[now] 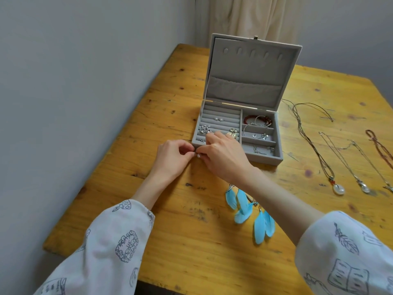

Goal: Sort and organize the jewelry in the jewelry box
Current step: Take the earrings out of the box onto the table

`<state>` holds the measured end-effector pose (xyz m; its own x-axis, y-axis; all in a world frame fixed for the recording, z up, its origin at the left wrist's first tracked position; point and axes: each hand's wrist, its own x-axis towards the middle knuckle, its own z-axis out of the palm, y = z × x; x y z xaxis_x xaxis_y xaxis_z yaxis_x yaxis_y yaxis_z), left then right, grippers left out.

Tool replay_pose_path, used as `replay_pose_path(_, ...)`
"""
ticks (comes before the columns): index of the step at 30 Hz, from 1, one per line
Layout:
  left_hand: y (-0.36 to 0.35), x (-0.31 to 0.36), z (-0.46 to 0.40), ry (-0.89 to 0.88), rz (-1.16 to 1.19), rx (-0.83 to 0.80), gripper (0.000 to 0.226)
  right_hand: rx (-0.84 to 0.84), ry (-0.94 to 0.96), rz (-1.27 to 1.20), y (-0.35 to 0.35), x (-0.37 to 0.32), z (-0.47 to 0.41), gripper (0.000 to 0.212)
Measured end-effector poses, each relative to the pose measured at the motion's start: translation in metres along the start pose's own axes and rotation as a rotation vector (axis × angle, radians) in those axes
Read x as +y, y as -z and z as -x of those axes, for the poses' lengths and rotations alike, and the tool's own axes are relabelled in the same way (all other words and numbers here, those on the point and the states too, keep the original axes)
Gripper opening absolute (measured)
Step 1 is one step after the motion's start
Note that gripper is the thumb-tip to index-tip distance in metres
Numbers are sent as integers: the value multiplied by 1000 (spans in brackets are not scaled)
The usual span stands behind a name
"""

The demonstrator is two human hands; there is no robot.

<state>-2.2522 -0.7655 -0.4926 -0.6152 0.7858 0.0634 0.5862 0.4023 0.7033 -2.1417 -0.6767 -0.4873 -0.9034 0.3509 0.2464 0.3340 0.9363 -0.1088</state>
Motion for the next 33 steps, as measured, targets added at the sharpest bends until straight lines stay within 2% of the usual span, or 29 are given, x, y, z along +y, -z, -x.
replay_pose_path(4, -1, 0, 2, 11, 22, 8, 13, -39, -18, -22, 3, 0, 0, 26)
replay_pose_path(14, 1, 5, 7, 12, 46, -4, 15, -43, -86, -125, 6, 3, 3, 28)
replay_pose_path(23, 9, 11, 2, -59, 36, 66, 9, 159, -354, -507, 19, 28, 11, 20)
replay_pose_path(26, 16, 16, -8, -126, 16, 80, 9, 167, -390, -475, 21, 43, 14, 20)
replay_pose_path(33, 11, 30, -43, -239, -159, -85, 17, 33, -451, -323, 19, 72, 7, 26)
